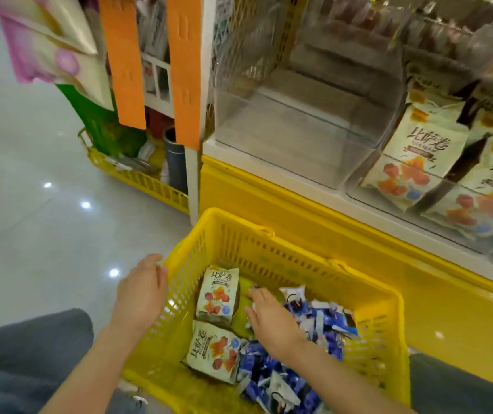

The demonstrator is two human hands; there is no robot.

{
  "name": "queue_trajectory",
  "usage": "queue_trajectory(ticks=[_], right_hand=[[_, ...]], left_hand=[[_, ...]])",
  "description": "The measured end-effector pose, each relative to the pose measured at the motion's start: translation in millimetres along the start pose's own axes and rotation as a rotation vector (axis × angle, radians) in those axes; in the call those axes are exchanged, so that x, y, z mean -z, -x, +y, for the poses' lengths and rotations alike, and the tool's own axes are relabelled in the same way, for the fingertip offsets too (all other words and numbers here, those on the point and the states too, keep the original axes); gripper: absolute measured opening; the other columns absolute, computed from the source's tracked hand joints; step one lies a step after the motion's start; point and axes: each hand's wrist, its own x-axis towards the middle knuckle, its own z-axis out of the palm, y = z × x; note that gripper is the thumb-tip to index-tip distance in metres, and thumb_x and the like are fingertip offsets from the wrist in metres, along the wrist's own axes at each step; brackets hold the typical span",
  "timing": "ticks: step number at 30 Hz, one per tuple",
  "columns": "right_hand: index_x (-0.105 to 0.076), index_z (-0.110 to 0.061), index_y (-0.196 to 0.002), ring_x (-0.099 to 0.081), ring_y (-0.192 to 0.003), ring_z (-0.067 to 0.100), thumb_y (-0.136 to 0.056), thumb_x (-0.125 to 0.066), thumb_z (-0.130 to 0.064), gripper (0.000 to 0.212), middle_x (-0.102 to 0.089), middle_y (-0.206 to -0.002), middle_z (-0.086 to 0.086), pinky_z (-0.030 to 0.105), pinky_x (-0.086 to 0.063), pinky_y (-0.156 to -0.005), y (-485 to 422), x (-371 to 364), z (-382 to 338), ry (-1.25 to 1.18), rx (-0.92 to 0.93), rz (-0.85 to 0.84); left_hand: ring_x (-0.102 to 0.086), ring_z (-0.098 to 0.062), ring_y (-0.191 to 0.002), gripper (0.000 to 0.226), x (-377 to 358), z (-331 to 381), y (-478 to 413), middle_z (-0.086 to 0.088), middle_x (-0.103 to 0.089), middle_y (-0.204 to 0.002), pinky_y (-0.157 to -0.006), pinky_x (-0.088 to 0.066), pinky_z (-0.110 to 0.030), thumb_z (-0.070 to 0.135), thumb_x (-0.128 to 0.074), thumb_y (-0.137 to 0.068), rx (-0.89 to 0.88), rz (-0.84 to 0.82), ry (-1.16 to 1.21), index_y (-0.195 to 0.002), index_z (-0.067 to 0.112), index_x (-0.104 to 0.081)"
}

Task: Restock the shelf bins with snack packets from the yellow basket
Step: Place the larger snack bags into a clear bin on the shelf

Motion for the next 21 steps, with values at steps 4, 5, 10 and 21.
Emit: queue_trajectory(ticks=[4, 5, 10, 21], right_hand=[[-0.029, -0.012, -0.143, -0.042, -0.125, 0.022, -0.102, -0.032, -0.02, 0.041, -0.035, -0.143, 0.006, 0.028, -0.037, -0.098, -9.7, -61.8, 6.6, -0.111, -0.048, -0.239], [-0.028, -0.012, -0.143, -0.039, -0.127, 0.021, -0.102, -0.033, -0.017, 0.042, -0.034, -0.144, 0.007, 0.027, -0.036, -0.102, -10.6, -74.0, 7.4, -0.159, -0.065, -0.284], [-0.023, -0.012, -0.145, -0.034, -0.133, 0.02, -0.099, -0.041, -0.016, 0.049, -0.031, -0.147, 0.008, 0.027, -0.03, -0.11, -20.6, -105.5, 8.3, -0.372, -0.173, -0.345], [-0.051, -0.014, -0.122, -0.057, -0.104, 0.025, -0.077, -0.061, -0.061, 0.066, -0.061, -0.114, 0.009, 0.038, -0.051, -0.084, -58.8, -111.8, 14.0, -0.016, -0.206, -0.504]], left_hand=[[-0.058, -0.031, -0.068, 0.023, -14.5, -32.7, 9.6, -0.001, -0.054, -0.063, -0.062, -0.04, -0.036, 0.032, -0.034, -0.098, 0.015, -0.149, 0.152, -0.082, 0.019, -0.043], [-0.055, -0.025, -0.062, 0.024, -16.2, -34.9, 11.3, 0.004, -0.05, -0.06, -0.059, -0.035, -0.033, 0.034, -0.034, -0.098, 0.001, -0.124, 0.163, -0.078, 0.022, -0.04], [-0.047, -0.006, -0.056, 0.025, -21.8, -35.4, 9.1, 0.005, -0.048, -0.061, -0.049, -0.029, -0.028, 0.035, -0.032, -0.098, -0.048, -0.063, 0.183, -0.076, 0.024, -0.037], [-0.049, -0.009, -0.057, 0.025, -22.2, -35.8, 8.1, 0.004, -0.05, -0.064, -0.049, -0.033, -0.024, 0.04, -0.03, -0.097, -0.081, -0.081, 0.188, -0.081, 0.02, -0.036]])
